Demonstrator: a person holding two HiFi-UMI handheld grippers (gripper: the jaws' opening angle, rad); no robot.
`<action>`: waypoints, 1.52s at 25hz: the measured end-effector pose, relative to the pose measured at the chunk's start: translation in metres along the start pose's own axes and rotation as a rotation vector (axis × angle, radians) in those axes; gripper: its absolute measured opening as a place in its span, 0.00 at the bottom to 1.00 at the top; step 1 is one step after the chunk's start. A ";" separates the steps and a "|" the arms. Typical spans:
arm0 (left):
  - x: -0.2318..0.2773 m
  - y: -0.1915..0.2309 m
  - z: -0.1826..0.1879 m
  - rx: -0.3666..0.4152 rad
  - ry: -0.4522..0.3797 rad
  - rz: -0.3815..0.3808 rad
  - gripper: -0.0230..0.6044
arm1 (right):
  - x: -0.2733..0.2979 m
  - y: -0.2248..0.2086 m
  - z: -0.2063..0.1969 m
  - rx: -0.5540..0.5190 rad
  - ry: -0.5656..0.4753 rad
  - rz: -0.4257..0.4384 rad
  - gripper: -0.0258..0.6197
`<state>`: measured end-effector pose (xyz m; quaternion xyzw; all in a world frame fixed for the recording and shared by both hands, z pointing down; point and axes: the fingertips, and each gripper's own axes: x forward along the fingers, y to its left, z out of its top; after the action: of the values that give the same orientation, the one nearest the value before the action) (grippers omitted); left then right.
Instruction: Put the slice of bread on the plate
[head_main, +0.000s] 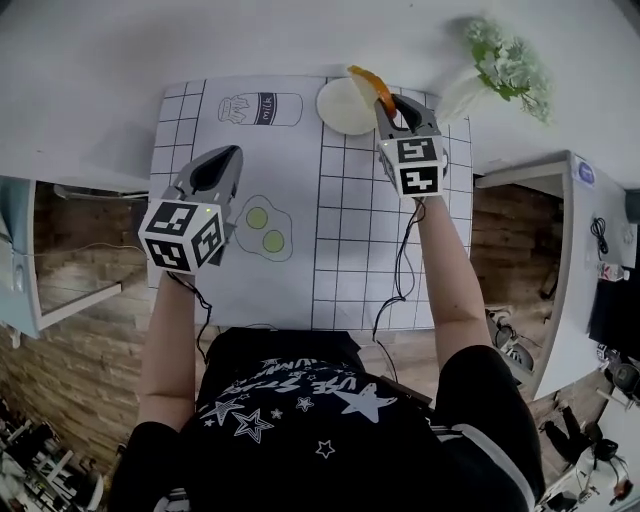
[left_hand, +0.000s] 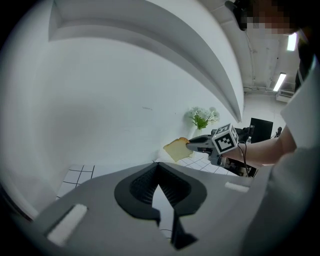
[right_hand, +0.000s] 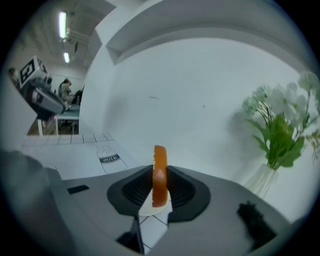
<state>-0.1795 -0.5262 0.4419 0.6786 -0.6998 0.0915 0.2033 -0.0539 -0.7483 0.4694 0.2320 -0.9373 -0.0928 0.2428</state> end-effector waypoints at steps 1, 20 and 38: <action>0.001 0.001 -0.001 -0.001 0.002 0.002 0.05 | 0.005 0.001 -0.001 -0.101 0.020 -0.020 0.18; -0.014 0.017 -0.038 -0.075 0.041 0.042 0.05 | 0.050 0.074 -0.060 -0.905 0.152 -0.038 0.18; -0.032 0.013 -0.054 -0.101 0.048 0.045 0.05 | 0.049 0.109 -0.100 -0.871 0.236 0.079 0.20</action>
<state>-0.1841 -0.4739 0.4791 0.6493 -0.7135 0.0769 0.2518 -0.0844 -0.6820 0.6073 0.0815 -0.7848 -0.4423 0.4265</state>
